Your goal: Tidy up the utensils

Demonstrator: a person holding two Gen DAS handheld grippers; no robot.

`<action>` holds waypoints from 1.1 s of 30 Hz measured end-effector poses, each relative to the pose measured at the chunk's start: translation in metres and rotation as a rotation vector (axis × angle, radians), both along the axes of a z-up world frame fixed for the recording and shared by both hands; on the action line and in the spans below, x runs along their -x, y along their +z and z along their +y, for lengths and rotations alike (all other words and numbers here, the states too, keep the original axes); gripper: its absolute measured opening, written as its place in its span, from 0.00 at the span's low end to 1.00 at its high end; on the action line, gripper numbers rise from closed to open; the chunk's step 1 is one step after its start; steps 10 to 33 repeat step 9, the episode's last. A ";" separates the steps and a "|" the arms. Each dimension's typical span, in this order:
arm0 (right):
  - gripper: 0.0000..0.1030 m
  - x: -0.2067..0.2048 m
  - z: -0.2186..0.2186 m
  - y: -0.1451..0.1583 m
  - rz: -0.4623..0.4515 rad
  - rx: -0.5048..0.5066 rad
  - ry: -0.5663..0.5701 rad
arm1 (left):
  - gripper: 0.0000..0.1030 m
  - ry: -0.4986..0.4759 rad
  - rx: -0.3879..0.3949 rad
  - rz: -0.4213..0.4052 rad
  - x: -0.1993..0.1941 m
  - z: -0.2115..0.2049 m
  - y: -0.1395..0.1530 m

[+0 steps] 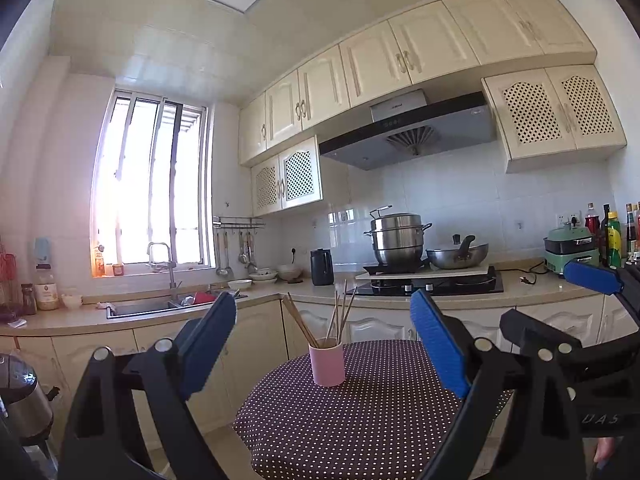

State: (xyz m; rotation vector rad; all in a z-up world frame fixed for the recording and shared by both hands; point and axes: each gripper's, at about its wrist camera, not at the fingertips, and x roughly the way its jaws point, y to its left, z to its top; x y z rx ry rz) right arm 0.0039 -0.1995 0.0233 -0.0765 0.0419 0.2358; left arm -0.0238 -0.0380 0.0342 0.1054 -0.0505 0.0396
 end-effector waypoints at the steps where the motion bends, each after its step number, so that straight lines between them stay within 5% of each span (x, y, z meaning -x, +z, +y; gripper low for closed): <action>1: 0.92 -0.002 0.000 -0.001 0.002 0.003 0.001 | 0.85 0.000 0.001 0.003 -0.002 0.000 -0.001; 9: 0.93 -0.036 0.013 -0.017 0.059 0.024 0.020 | 0.85 0.032 0.017 0.074 -0.033 0.010 -0.018; 33: 0.93 -0.036 0.013 -0.017 0.059 0.024 0.020 | 0.85 0.032 0.017 0.074 -0.033 0.010 -0.018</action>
